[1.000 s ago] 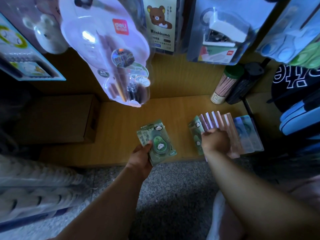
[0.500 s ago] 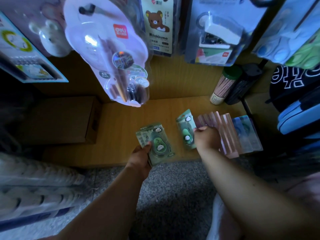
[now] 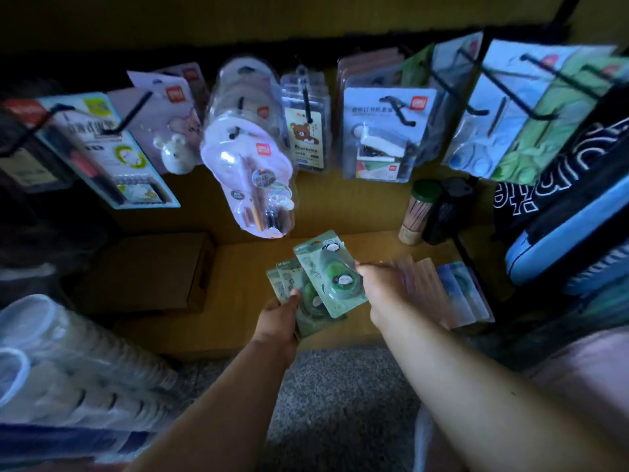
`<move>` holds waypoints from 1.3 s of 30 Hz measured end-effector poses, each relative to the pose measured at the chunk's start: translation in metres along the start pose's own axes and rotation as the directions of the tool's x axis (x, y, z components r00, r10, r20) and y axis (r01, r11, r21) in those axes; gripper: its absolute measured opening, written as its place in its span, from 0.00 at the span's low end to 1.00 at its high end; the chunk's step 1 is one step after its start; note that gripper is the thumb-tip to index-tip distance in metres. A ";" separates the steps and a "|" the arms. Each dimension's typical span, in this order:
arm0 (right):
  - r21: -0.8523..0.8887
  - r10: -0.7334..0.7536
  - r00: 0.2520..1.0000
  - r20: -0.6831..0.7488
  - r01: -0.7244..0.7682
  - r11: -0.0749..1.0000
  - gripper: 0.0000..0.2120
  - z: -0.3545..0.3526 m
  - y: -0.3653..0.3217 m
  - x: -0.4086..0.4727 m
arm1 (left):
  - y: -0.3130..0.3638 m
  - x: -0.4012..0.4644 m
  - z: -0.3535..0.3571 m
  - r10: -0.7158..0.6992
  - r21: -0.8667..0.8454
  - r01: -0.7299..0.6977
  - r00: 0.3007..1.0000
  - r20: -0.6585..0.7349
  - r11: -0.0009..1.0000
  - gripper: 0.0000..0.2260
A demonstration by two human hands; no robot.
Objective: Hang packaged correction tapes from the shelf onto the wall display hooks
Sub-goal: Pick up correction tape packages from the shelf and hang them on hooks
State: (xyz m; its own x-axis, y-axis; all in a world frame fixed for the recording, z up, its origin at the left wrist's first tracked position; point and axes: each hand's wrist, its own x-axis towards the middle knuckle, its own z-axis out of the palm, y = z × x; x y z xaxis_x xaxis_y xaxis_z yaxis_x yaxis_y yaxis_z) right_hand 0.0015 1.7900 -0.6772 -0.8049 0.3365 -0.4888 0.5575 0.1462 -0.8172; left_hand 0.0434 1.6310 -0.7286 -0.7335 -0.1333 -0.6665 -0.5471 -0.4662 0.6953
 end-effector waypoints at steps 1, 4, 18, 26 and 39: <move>0.007 0.005 1.000 0.018 -0.005 1.000 0.16 -0.002 0.000 -0.008 | 0.001 -0.007 0.004 0.014 -0.001 -0.014 1.000 0.011 1.000 0.14; 0.073 0.043 0.998 0.051 -0.047 0.996 0.17 -0.005 0.002 -0.029 | 0.000 -0.028 0.013 0.037 0.003 -0.037 0.998 0.055 0.999 0.15; 0.414 -0.116 0.968 0.222 0.014 0.910 0.33 -0.051 -0.016 -0.115 | 0.018 -0.132 0.038 0.211 -0.117 -0.181 0.915 0.345 0.976 0.18; 0.516 -0.242 0.953 0.180 0.117 0.849 0.30 -0.066 -0.037 -0.147 | 0.038 -0.183 0.048 0.331 -0.198 -0.268 0.823 0.461 0.943 0.21; 0.572 -0.544 0.830 0.121 0.389 0.722 0.11 -0.087 -0.083 -0.200 | 0.089 -0.242 0.061 0.445 -0.280 -0.349 0.767 0.463 0.894 0.18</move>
State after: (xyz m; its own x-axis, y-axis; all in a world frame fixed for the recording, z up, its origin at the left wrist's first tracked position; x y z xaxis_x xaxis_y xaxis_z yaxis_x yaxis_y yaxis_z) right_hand 0.1344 1.7912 -0.4851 -0.9962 0.0871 0.0013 -0.0271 -0.2960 -0.9548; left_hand 0.1475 1.6747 -0.4891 -0.9925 0.0953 -0.0772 -0.1197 -0.6155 0.7790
